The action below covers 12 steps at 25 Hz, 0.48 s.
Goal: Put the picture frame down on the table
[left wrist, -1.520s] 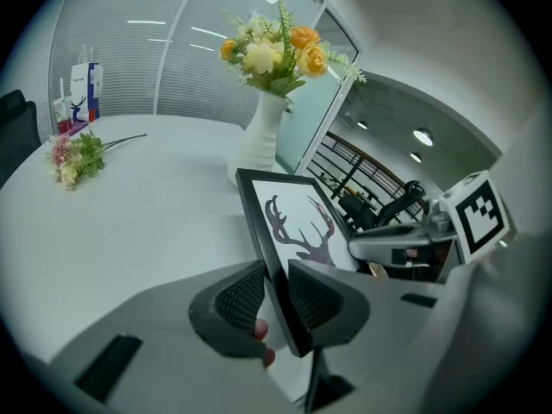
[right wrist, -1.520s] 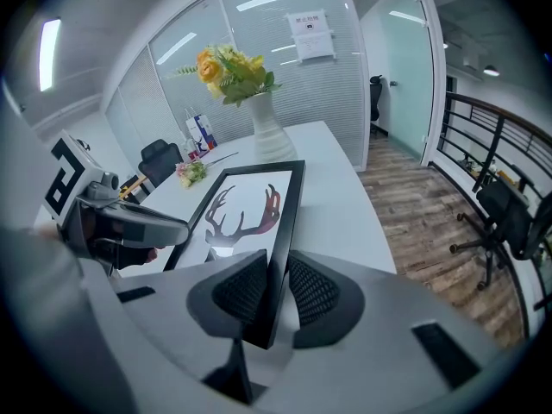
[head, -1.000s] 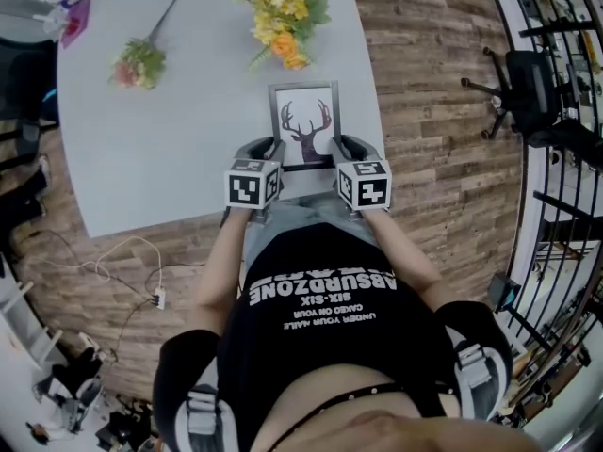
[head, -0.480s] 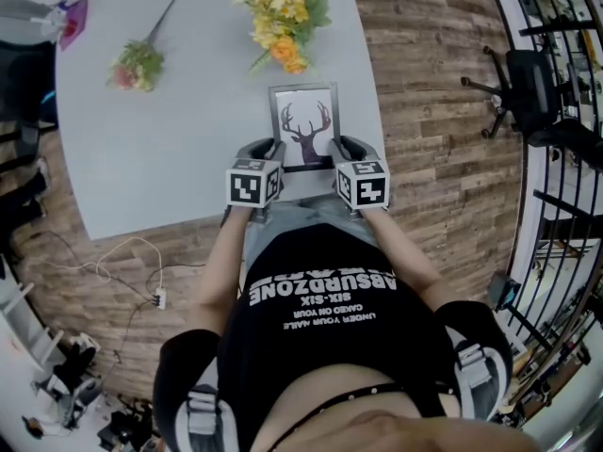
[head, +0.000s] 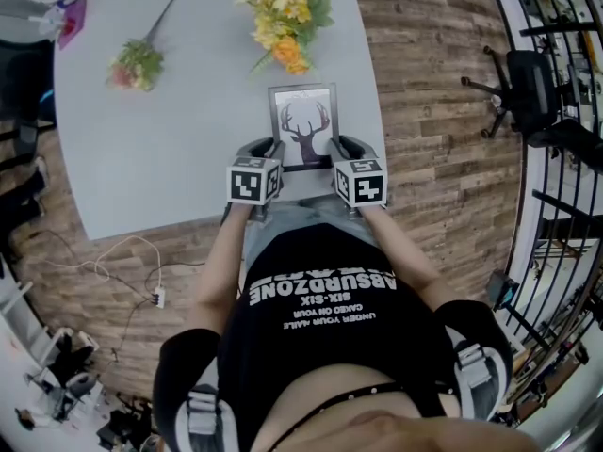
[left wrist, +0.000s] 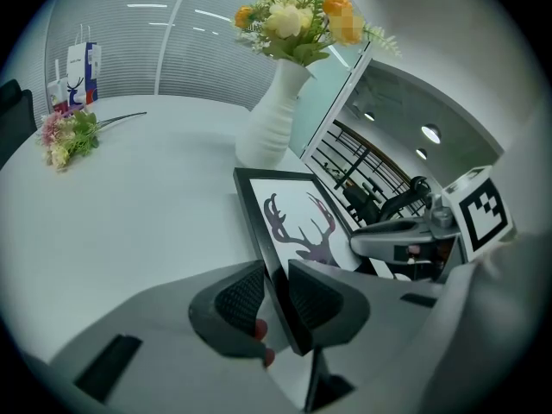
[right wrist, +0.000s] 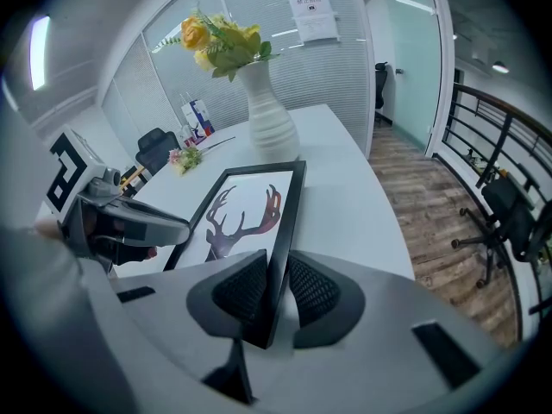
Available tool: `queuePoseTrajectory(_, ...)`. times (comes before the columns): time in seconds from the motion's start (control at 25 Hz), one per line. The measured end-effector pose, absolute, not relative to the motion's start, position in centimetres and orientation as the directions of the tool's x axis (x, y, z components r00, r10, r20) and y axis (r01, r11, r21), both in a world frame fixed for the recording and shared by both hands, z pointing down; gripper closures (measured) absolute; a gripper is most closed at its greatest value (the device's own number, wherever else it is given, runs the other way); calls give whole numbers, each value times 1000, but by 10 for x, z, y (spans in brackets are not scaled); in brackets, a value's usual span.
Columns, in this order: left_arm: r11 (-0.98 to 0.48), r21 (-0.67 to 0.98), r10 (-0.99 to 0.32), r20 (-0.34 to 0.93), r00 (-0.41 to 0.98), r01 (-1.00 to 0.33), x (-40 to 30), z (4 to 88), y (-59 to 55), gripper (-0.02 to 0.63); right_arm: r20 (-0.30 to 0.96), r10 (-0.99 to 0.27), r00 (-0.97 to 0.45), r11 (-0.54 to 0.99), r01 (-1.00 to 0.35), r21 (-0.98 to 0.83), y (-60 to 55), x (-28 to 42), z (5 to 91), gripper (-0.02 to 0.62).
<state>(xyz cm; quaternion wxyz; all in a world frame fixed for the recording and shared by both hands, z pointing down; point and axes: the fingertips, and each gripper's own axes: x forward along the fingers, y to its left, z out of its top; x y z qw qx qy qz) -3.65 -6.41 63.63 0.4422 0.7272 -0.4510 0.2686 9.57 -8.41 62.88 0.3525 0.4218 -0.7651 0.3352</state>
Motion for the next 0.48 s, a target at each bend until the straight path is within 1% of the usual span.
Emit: queuePoseTrajectory(0.48,-195,400,-388,807,445,-895,-34,651,-64,511,839,-388,-381,410,-887,-213,-84,98,644,502)
